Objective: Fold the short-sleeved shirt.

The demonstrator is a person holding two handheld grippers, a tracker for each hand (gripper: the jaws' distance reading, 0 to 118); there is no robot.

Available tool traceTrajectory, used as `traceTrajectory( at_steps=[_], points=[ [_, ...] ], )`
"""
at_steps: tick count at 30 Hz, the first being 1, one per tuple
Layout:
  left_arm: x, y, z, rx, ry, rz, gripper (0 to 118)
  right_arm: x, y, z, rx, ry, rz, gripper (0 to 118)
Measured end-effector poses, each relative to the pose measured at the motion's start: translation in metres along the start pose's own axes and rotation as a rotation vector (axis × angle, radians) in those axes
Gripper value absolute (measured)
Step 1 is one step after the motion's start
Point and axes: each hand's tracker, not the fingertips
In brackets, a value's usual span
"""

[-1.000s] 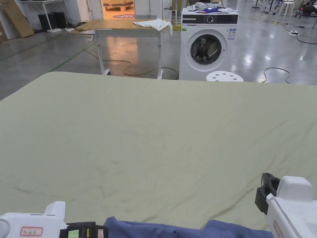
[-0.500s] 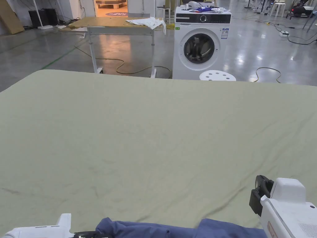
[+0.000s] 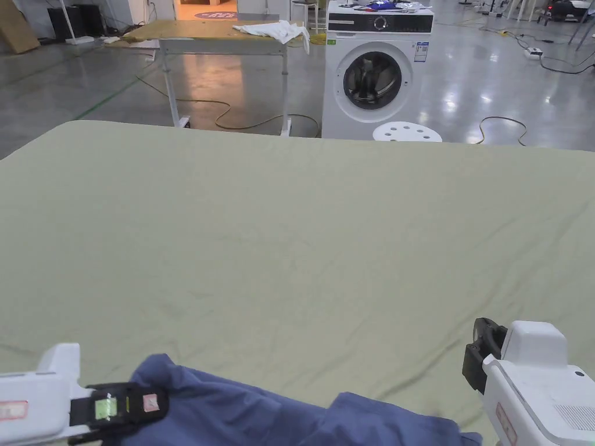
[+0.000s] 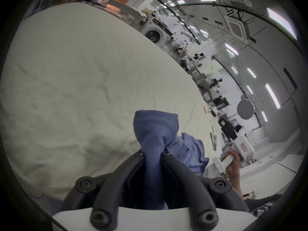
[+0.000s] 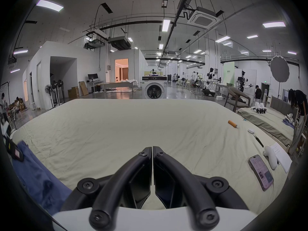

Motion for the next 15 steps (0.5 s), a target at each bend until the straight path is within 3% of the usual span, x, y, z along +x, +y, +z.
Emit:
traceTrajectory(
  at_steps=[8,15],
  points=[
    [0.055,0.028,0.044,0.016,0.349,-0.131,7,-0.005,-0.001,-0.002,-0.004,0.024,0.005,0],
    [0.120,0.014,0.005,-0.059,0.318,-0.206,7,-0.006,-0.003,-0.003,-0.009,0.029,0.004,0]
  ],
)
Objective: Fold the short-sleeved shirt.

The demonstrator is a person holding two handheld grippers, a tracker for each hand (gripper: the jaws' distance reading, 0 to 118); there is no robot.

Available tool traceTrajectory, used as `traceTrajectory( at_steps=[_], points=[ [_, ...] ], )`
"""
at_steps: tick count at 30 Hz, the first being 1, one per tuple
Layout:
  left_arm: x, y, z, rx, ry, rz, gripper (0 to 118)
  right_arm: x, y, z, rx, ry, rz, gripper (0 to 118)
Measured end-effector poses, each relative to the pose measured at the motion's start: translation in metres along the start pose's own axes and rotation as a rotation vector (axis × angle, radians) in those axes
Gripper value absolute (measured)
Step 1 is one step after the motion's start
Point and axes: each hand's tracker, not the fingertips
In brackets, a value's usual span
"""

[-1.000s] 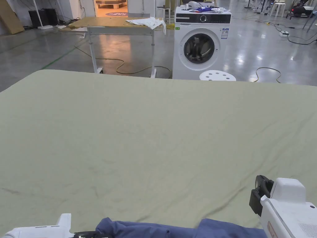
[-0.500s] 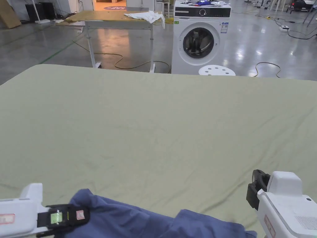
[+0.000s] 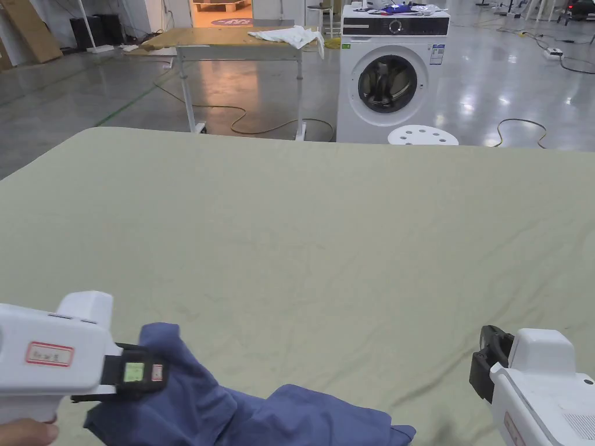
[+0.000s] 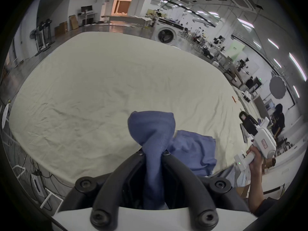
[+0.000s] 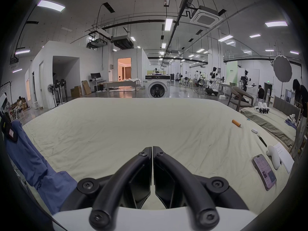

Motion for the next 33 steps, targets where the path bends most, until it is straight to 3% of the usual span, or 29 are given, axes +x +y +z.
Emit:
traceTrajectory(
  at_steps=[7,12,21,23,27,33],
  points=[
    [0.077,-0.013,-0.046,-0.101,-0.084,-0.136,8,0.005,-0.002,0.003,-0.006,-0.012,-0.001,0],
    [0.124,-0.032,-0.093,-0.174,-0.068,-0.226,8,0.010,-0.004,0.005,-0.014,-0.023,-0.008,0],
    [0.157,-0.049,-0.147,-0.221,-0.027,-0.229,10,0.017,-0.009,0.008,-0.036,-0.045,-0.010,0],
    [0.155,-0.052,-0.156,-0.233,-0.024,-0.222,18,0.018,-0.010,0.008,-0.039,-0.046,-0.012,0],
    [0.147,-0.050,-0.147,-0.230,-0.138,-0.169,59,0.018,-0.011,0.009,-0.040,-0.044,-0.012,0],
    [0.121,-0.036,-0.110,-0.118,-0.261,-0.092,63,0.020,-0.010,0.011,-0.032,-0.045,-0.017,0]
  ],
)
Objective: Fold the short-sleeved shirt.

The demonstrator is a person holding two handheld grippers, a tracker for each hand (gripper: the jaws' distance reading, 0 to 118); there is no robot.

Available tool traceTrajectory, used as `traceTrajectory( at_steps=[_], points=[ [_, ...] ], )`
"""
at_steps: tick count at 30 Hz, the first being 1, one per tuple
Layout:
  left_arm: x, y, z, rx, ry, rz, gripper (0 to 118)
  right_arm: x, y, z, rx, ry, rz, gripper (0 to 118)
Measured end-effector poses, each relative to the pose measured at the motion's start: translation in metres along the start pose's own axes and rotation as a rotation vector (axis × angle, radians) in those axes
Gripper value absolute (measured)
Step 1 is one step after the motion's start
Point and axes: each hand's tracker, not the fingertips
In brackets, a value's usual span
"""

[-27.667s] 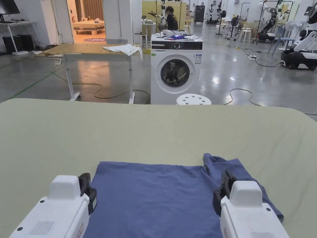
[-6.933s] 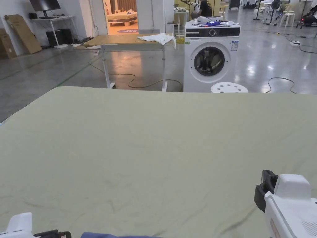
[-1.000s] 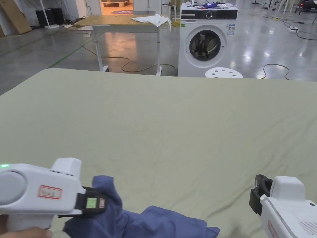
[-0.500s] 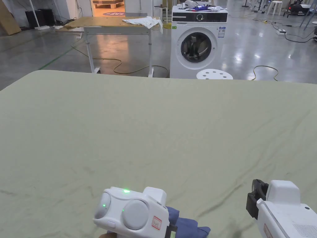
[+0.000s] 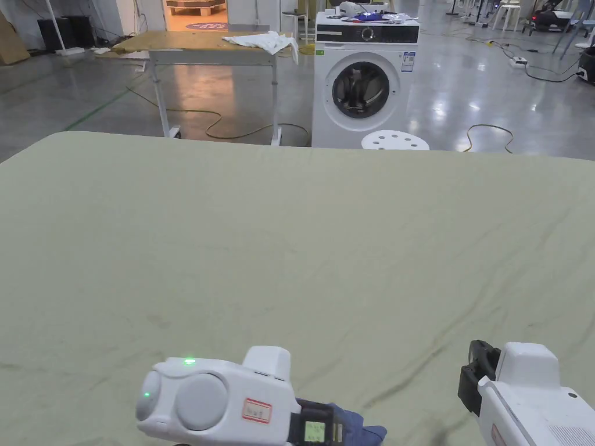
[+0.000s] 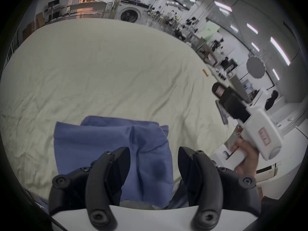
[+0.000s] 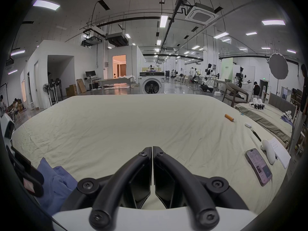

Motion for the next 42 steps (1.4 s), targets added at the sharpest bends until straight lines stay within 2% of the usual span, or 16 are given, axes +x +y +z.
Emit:
traceTrajectory(
  at_steps=[2,3,4,5,6,10,15,18,23,26,31,37,42],
  points=[
    [-0.012,-0.001,0.002,0.019,-0.019,0.009,59,0.000,0.000,0.000,0.002,0.000,0.001,0],
    [-0.015,-0.003,-0.001,0.017,-0.012,0.019,51,0.000,0.000,0.000,0.001,0.000,0.001,0],
    [-0.017,-0.005,-0.007,-0.001,-0.012,0.024,32,0.000,0.000,0.000,0.000,0.000,0.002,0],
    [-0.019,-0.008,-0.015,-0.036,-0.012,0.022,21,0.000,-0.001,0.000,-0.001,0.000,0.003,0],
    [-0.020,-0.014,-0.023,-0.074,-0.029,0.021,15,0.000,-0.001,0.000,-0.002,-0.001,0.004,0],
    [-0.022,-0.032,-0.059,-0.119,-0.164,0.065,12,-0.001,-0.004,0.000,-0.007,-0.004,0.002,0],
    [-0.024,-0.048,-0.096,-0.061,-0.068,0.016,5,-0.001,-0.005,0.002,-0.013,-0.007,0.001,0],
    [-0.025,-0.050,-0.094,-0.040,-0.088,0.052,4,-0.001,-0.004,0.004,-0.011,-0.008,0.002,0],
    [-0.021,-0.042,-0.072,-0.025,-0.093,-0.010,4,-0.004,0.000,0.005,0.013,-0.006,0.008,0],
    [-0.020,-0.031,-0.050,0.074,-0.083,-0.058,4,-0.010,0.004,0.005,0.035,-0.004,0.010,0],
    [-0.025,-0.007,0.005,0.388,0.088,-0.151,4,-0.021,0.017,0.005,0.092,-0.011,0.015,0],
    [-0.035,0.004,0.062,0.818,0.438,-0.268,4,-0.032,0.036,0.010,0.197,-0.034,0.009,0],
    [-0.050,0.001,0.084,0.936,0.580,-0.269,4,-0.036,0.048,0.017,0.245,-0.040,0.001,0]
  ],
)
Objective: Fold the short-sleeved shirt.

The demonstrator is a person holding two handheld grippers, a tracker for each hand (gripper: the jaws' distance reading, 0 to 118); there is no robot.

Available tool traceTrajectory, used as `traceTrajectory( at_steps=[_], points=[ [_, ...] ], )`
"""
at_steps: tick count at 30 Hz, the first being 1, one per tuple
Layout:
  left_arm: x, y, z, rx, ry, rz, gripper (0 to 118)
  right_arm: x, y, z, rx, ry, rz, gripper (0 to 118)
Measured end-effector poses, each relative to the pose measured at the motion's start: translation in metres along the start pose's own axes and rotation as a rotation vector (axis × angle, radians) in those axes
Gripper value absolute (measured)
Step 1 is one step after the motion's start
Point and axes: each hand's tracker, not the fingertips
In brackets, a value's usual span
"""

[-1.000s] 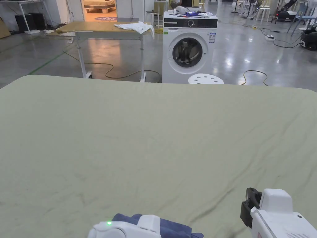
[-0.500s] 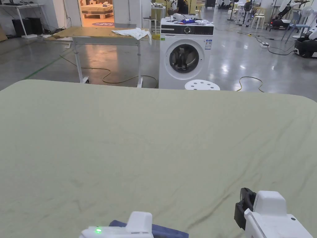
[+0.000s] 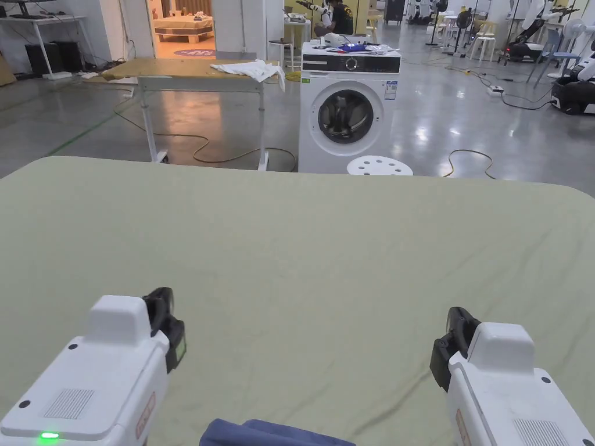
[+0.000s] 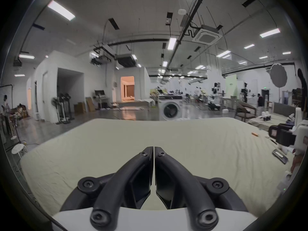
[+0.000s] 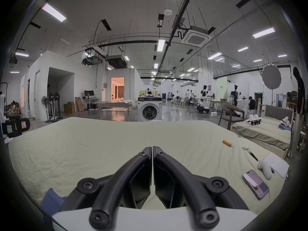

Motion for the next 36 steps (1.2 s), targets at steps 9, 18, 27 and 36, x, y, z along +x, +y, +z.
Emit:
traceTrajectory(
  at_steps=[9,18,27,36],
  points=[
    [-0.020,-0.026,0.013,-0.104,-0.040,0.026,4,-0.040,-0.030,0.053,-0.140,0.214,0.065,0],
    [-0.032,-0.067,0.021,-0.262,-0.112,0.101,4,-0.099,-0.101,0.068,-0.321,0.373,0.149,0],
    [-0.058,-0.096,0.004,-0.590,-0.380,0.320,37,-0.103,-0.152,0.051,-0.381,0.253,0.180,0],
    [-0.075,-0.133,-0.038,-0.832,-0.668,0.508,82,-0.103,-0.153,0.055,-0.359,0.237,0.177,0]
  ],
)
